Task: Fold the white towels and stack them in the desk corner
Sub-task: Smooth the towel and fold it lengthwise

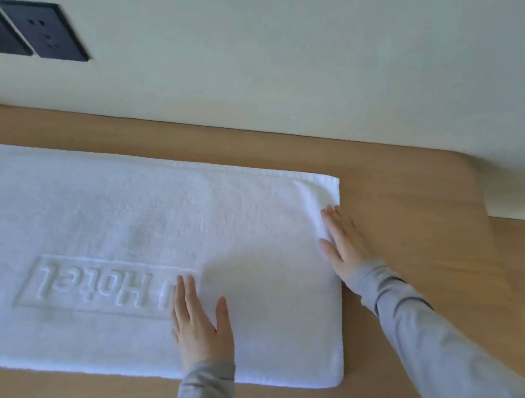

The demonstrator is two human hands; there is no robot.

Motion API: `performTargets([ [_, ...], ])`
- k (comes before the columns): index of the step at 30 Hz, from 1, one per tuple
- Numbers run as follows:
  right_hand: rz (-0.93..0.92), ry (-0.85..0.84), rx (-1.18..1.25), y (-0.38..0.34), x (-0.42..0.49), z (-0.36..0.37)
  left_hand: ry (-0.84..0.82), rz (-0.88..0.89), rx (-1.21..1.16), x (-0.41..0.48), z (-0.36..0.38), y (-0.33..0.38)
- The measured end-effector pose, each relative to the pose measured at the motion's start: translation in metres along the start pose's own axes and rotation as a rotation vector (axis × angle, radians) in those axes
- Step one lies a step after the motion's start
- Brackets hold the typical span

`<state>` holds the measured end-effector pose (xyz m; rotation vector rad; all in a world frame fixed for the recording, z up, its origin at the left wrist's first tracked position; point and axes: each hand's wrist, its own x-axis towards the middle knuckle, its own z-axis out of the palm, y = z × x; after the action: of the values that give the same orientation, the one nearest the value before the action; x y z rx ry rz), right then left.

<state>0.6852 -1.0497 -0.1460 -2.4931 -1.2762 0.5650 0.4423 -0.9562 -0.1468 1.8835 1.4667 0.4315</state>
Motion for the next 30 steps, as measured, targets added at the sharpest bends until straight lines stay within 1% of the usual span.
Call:
performTargets([
  [2, -0.032, -0.008, 0.018, 0.012, 0.021, -0.017, 0.133, -0.177, -0.050, -0.027, 0.002, 0.005],
  [3, -0.028, -0.011, 0.035, 0.019, 0.032, -0.024, 0.212, -0.294, -0.069, -0.039, 0.003, 0.008],
  [5, 0.034, -0.025, 0.114, 0.027, 0.052, -0.037, 0.334, -0.557, -0.139, -0.057, 0.003, 0.015],
  [6, 0.080, -0.030, 0.187, 0.030, 0.063, -0.042, 0.357, -0.688, -0.210, -0.063, 0.002, 0.020],
  [8, 0.151, -0.016, 0.304, 0.030, 0.086, -0.051, 0.353, -0.938, -0.424, -0.070, 0.005, 0.029],
  [10, 0.206, 0.003, 0.405, 0.028, 0.105, -0.056, 0.298, -1.086, -0.673, -0.076, 0.014, 0.036],
  [12, 0.266, -0.016, 0.484, 0.027, 0.119, -0.057, 0.234, -1.152, -0.831, -0.084, 0.027, 0.044],
  [14, 0.283, -0.064, 0.463, 0.027, 0.130, -0.059, 0.230, -1.181, -0.902, -0.090, 0.039, 0.050],
  [18, 0.260, -0.260, 0.261, 0.032, 0.145, -0.062, 0.201, -1.201, -1.016, -0.101, 0.057, 0.056],
  [21, 0.291, -0.357, 0.156, 0.034, 0.151, -0.064, 0.166, -1.246, -1.078, -0.109, 0.070, 0.060],
  [23, 0.280, -0.375, 0.138, 0.034, 0.154, -0.065, 0.163, -1.260, -1.116, -0.115, 0.075, 0.066],
  [26, 0.259, -0.368, 0.178, 0.033, 0.154, -0.066, 0.197, -1.212, -1.098, -0.120, 0.074, 0.071],
  [28, 0.245, -0.330, 0.263, 0.032, 0.152, -0.070, 0.223, -1.177, -1.122, -0.121, 0.064, 0.073],
  [30, 0.213, -0.268, 0.403, 0.029, 0.150, -0.079, 0.271, -1.129, -1.154, -0.119, 0.049, 0.076],
])
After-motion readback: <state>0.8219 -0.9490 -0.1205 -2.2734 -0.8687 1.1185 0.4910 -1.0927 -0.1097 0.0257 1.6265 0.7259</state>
